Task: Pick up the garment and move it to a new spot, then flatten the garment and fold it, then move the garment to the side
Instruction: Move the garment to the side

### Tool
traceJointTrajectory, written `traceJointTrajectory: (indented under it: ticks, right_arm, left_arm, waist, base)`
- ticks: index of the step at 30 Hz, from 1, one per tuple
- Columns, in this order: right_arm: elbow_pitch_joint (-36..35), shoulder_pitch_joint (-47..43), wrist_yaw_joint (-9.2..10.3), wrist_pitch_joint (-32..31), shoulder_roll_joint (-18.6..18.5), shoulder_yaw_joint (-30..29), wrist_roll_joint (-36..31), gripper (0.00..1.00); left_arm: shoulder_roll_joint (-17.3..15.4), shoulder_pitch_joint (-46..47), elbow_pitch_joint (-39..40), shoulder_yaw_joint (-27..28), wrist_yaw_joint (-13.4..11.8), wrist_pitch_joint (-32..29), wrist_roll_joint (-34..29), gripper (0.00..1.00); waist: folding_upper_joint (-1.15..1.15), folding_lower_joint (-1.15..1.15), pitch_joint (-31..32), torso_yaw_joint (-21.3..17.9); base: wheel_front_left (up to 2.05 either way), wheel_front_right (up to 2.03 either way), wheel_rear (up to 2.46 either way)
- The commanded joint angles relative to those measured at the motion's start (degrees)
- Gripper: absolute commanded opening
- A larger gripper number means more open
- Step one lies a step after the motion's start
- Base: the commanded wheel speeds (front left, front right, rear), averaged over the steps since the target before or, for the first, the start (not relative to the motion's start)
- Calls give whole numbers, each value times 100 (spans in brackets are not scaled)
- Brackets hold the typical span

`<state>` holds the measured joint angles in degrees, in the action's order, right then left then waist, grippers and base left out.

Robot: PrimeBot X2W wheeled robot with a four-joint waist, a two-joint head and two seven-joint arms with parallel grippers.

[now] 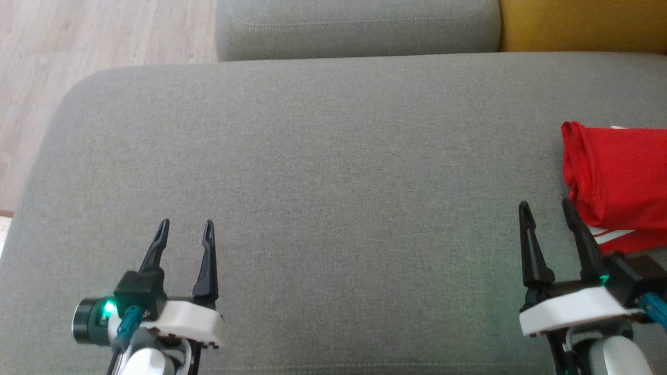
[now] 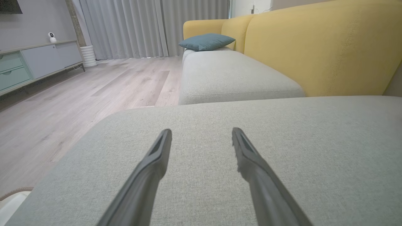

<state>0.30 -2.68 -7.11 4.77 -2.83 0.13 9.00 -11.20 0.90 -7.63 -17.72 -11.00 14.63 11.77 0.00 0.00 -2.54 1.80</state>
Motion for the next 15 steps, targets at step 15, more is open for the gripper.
traceJointTrajectory:
  ticks: [15]
  right_arm:
    - [-247, -95, -37, -53, -6, 86, 121, 100]
  left_arm:
    - [-233, 97, 172, 107, -46, -96, -12, 100]
  waist:
    - [0, 0, 125, 3]
  base:
    - [0, 0, 0]
